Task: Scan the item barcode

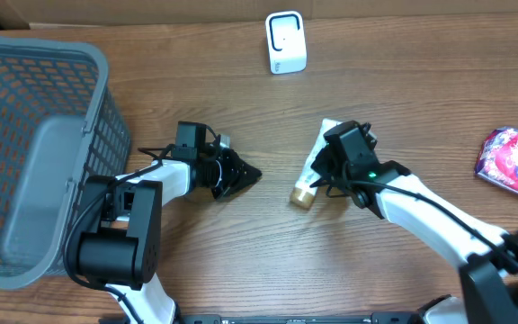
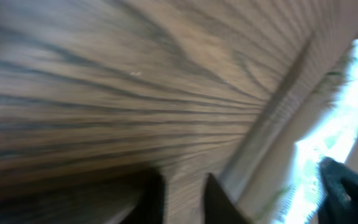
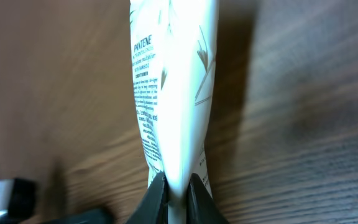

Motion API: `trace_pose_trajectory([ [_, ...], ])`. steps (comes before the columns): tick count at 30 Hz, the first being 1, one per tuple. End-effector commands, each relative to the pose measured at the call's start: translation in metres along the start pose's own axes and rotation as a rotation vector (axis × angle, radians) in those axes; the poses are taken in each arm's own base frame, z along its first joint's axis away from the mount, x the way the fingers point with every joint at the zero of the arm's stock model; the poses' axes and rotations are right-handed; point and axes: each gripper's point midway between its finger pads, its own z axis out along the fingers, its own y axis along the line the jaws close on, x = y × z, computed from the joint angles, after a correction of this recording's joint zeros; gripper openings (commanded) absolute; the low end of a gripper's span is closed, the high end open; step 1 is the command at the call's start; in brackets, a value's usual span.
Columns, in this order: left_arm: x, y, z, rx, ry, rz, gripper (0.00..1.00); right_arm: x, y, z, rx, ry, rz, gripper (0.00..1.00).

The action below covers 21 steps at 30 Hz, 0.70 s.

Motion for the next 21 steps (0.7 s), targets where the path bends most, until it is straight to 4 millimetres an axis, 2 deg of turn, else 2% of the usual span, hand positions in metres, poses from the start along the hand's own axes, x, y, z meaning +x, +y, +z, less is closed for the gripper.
trace_pose_trajectory([
  [1,-0.001,0.037,0.007,-0.138,-0.040,-0.049,0.29,-0.022,0.037,-0.044,-0.149,-0.088,-0.017,0.04],
  [5,-0.001,0.037,0.007,-0.138,-0.041,-0.048,0.36,-0.027,0.063,-0.089,-0.305,-0.079,0.079,0.04],
  [10,-0.004,0.041,0.007,-0.161,-0.060,-0.048,0.60,-0.037,0.086,-0.148,-0.473,-0.129,0.118,0.04],
  [14,-0.006,0.043,0.006,-0.174,-0.072,-0.047,0.83,-0.043,0.096,-0.183,-0.564,-0.191,0.047,0.04],
  [16,-0.007,0.043,0.006,-0.174,-0.073,-0.047,0.91,-0.045,0.097,-0.191,-0.578,-0.213,0.025,0.04],
  [21,-0.007,0.043,0.006,-0.176,-0.074,-0.047,0.94,-0.045,0.091,-0.187,-0.548,-0.218,0.033,0.04],
])
